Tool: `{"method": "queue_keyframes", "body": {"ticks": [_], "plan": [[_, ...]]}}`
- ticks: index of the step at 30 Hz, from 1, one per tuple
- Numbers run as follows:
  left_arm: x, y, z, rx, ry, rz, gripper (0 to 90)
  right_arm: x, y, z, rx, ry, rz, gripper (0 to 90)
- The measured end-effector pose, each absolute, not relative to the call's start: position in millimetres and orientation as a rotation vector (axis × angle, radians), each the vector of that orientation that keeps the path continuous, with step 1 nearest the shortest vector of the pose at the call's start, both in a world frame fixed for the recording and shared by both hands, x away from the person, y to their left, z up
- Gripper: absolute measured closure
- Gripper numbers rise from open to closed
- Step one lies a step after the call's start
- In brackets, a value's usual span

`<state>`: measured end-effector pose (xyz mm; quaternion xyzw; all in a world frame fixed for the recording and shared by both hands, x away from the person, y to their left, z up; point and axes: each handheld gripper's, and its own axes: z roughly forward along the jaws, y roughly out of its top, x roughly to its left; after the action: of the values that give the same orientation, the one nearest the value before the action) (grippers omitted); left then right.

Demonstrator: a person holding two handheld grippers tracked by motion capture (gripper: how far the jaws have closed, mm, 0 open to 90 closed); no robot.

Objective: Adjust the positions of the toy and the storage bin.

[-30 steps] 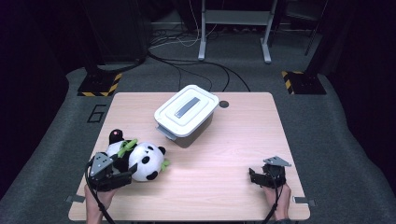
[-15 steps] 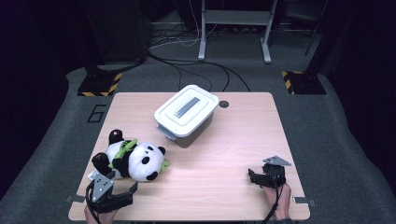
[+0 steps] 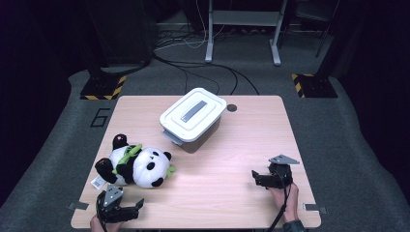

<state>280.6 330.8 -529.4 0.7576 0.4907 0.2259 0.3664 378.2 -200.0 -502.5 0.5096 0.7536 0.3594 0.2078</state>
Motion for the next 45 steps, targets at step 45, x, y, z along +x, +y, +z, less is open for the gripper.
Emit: {"method": "queue_keyframes", "body": {"ticks": [45], "plan": [[283.2,329.7,-539.0,1.942,1.269,0.609,4.4,520.7,-104.4,-386.0,1.16,2.259,1.115,8.0]]}}
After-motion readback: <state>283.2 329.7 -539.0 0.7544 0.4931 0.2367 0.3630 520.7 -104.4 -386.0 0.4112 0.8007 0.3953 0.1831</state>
